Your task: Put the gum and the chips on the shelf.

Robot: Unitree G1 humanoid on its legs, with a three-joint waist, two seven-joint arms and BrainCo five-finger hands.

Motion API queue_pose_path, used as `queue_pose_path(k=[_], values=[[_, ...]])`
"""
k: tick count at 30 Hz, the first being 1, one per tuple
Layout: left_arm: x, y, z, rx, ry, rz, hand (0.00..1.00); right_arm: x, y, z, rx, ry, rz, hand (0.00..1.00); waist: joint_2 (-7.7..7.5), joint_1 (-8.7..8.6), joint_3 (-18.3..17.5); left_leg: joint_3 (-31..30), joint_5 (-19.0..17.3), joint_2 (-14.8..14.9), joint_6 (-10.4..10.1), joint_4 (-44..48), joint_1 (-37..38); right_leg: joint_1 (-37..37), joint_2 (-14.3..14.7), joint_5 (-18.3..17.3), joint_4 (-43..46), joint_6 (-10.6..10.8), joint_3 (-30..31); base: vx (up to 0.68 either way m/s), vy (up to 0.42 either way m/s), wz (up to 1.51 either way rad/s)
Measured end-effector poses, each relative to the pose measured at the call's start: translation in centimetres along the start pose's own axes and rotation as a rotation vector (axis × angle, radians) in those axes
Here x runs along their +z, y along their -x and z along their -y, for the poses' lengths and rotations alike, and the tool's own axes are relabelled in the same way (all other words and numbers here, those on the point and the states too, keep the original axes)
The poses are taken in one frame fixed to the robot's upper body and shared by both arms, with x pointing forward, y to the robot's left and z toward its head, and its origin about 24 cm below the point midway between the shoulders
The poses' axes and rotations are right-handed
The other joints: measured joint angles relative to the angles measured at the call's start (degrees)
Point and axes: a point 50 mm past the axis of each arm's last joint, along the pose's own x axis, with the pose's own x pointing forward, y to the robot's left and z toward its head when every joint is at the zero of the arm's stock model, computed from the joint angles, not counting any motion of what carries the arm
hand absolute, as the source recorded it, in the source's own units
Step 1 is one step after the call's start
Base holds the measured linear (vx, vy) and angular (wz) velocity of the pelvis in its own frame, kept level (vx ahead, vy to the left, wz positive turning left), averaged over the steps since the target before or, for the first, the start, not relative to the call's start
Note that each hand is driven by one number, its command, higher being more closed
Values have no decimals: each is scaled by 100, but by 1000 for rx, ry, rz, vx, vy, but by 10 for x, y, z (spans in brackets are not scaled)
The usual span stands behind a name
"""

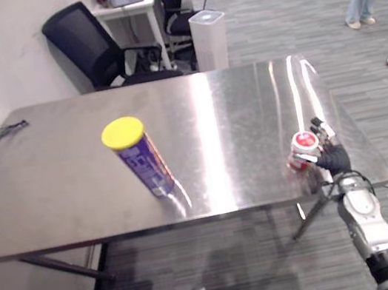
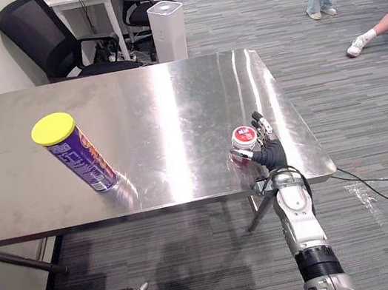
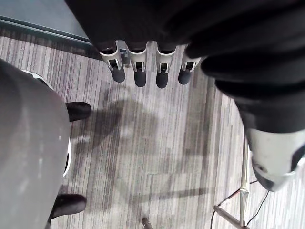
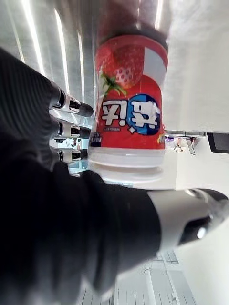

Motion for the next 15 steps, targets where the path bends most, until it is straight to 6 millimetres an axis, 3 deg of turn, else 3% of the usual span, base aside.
queue_pose_path(k=[11, 12, 15], values=[[2, 0, 1, 3, 1, 10, 0, -6, -5, -9, 0, -36, -30, 0, 14, 62, 46, -22, 0, -1, 0, -1, -1, 22, 0, 0, -20, 0, -39, -1, -3, 0], [3, 0, 1, 3, 1, 11, 0, -6, -5, -9, 0, -36, -32, 100, 15, 62, 54, -22, 0, -1, 0, -1, -1, 22, 0, 0, -21, 0, -40, 0, 0, 0], [4, -1, 1, 2, 1, 15, 0, -7, -5, -10, 6, -35, -37, 100, 16, 63, 100, -25, 0, -1, -1, -1, 0, 28, 0, 0, -24, 0, -46, 0, 0, 0]])
